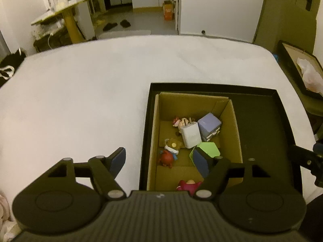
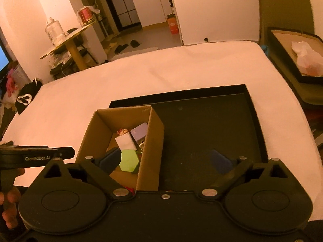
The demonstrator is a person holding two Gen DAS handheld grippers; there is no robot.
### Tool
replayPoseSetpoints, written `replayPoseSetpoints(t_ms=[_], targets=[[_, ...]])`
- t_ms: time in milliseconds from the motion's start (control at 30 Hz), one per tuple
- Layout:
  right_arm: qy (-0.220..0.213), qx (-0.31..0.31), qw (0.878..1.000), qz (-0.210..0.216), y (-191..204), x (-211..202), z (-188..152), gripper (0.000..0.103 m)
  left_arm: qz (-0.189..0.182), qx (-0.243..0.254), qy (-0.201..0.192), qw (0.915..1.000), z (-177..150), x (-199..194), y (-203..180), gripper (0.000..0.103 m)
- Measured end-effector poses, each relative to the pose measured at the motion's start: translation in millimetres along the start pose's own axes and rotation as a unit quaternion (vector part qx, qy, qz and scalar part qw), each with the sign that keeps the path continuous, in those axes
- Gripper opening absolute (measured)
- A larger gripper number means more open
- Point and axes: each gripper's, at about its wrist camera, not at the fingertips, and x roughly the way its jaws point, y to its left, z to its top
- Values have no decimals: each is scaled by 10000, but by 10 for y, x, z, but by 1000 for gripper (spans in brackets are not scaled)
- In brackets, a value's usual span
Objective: Organize rigid objects
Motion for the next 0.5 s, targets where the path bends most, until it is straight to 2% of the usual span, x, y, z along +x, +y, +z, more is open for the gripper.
replayPoseSetpoints(t_ms=[400, 500], targets=[[-226, 122, 9996, -99, -17, -330, -135, 103, -184, 112, -252, 9995, -139, -378, -30, 102], [-263, 175, 9994, -121, -24, -408, -181, 103, -215, 133, -331, 9991, -188, -488, -22, 102]])
